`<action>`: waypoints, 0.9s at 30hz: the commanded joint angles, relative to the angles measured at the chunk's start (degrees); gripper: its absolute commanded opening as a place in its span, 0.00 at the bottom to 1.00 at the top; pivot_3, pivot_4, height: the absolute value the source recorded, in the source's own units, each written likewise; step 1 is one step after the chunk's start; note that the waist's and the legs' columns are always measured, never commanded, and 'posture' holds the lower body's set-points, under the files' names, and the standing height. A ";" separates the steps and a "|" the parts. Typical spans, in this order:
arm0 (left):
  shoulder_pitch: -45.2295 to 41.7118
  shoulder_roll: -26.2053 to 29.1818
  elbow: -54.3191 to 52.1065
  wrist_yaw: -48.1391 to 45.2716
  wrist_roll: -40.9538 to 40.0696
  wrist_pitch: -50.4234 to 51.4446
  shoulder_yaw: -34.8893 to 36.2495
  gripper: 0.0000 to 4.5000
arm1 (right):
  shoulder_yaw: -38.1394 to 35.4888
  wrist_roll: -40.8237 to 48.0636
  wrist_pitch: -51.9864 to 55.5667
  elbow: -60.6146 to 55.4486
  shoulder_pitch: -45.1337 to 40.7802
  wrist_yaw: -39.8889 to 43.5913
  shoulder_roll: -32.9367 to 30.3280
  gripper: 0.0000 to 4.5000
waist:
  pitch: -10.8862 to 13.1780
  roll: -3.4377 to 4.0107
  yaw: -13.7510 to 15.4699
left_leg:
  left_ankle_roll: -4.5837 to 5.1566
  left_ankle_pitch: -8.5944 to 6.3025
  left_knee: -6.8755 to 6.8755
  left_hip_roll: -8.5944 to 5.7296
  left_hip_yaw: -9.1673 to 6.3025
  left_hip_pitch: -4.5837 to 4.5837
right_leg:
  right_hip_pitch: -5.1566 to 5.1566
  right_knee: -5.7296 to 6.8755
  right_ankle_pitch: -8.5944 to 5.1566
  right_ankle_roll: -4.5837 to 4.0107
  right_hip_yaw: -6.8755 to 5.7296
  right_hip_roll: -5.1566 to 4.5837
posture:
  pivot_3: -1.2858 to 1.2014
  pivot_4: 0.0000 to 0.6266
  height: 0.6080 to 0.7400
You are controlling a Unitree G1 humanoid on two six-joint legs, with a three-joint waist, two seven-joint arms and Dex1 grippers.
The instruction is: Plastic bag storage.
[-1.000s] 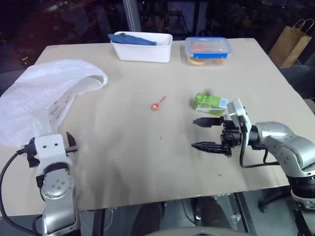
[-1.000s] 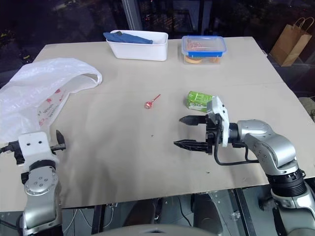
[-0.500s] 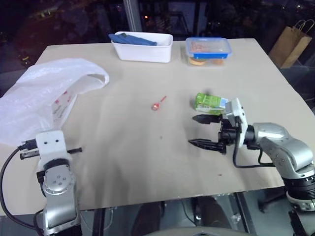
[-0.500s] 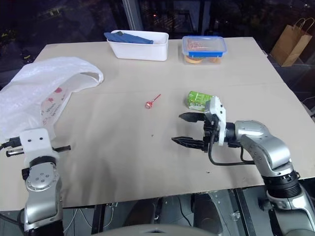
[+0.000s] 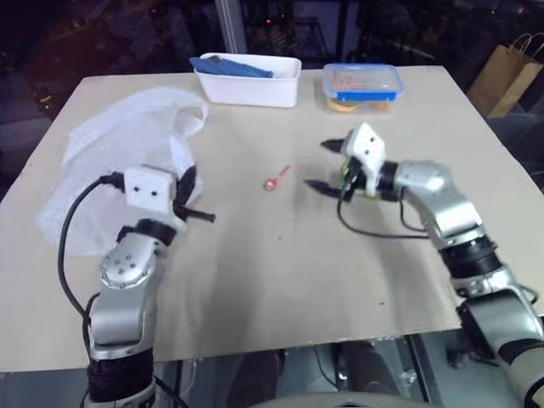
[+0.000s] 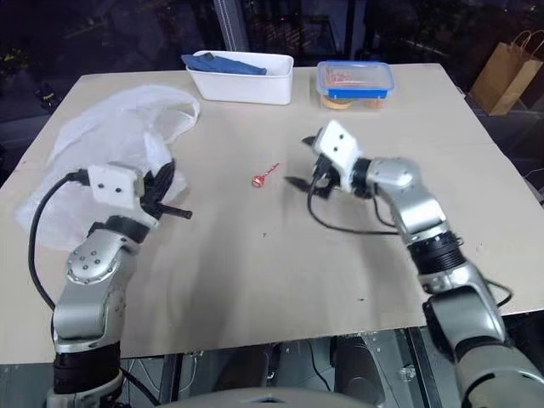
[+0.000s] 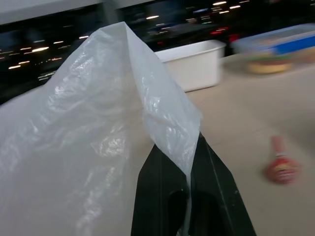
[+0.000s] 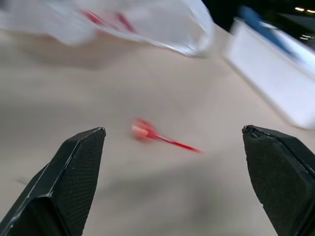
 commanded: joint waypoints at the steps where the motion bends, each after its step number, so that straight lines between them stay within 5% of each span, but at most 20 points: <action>1: -0.52 2.49 -4.36 -7.28 -6.39 2.86 -2.61 0.01 | 0.08 -2.98 0.67 2.92 -0.91 3.78 -4.57 1.00 | 0.00 0.00 -0.16 | 0.03 -0.02 -0.04 -0.01 0.01 -0.03 | -0.03 -0.04 0.00 0.00 0.00 -0.02 | 0.52 0.24 1.00; 7: 1.91 5.50 -6.73 -13.14 -12.24 5.16 -2.25 0.01 | 0.28 -4.98 6.51 6.10 -1.40 5.16 -6.01 1.00 | 0.04 0.07 -1.36 | 0.05 -0.03 -0.11 0.04 0.03 -0.40 | -0.47 -0.04 0.00 0.00 0.02 -0.01 | 0.52 0.24 1.00; 13: 10.41 10.21 -9.92 -19.15 -23.72 7.93 8.74 0.01 | 1.26 -7.47 9.98 9.92 -2.28 5.13 -5.47 1.00 | 0.06 0.09 -1.63 | 0.06 -0.03 -0.08 0.06 0.10 -0.41 | -0.50 -0.02 0.00 0.00 0.07 -0.01 | 0.52 0.24 1.00; 18: 16.50 13.38 -10.81 -19.92 -37.37 13.44 21.56 0.00 | 1.36 -8.99 9.24 10.68 -2.00 5.60 -6.32 0.63 | 0.07 0.12 -1.64 | 0.06 -0.03 -0.04 0.07 0.08 -0.42 | -0.50 0.03 -0.01 0.01 0.04 -0.01 | 0.52 0.24 1.00; 22: 20.38 11.87 -10.82 -16.28 -41.46 13.46 28.21 0.00 | 0.33 -8.79 9.12 9.43 -2.53 5.47 -5.61 0.23 | 0.07 0.12 -1.62 | 0.06 -0.03 -0.03 0.08 0.08 -0.41 | -0.50 0.03 -0.01 0.00 0.03 -0.01 | 0.52 0.24 1.00; 27: 26.73 7.01 -15.01 -13.73 -48.65 12.00 30.72 0.00 | -0.80 -4.50 13.81 3.40 -4.42 6.51 -1.73 0.23 | 0.08 0.12 -1.74 | 0.06 -0.03 -0.01 0.12 0.15 -0.41 | -0.51 0.03 0.00 0.00 0.09 -0.01 | 0.52 0.24 1.00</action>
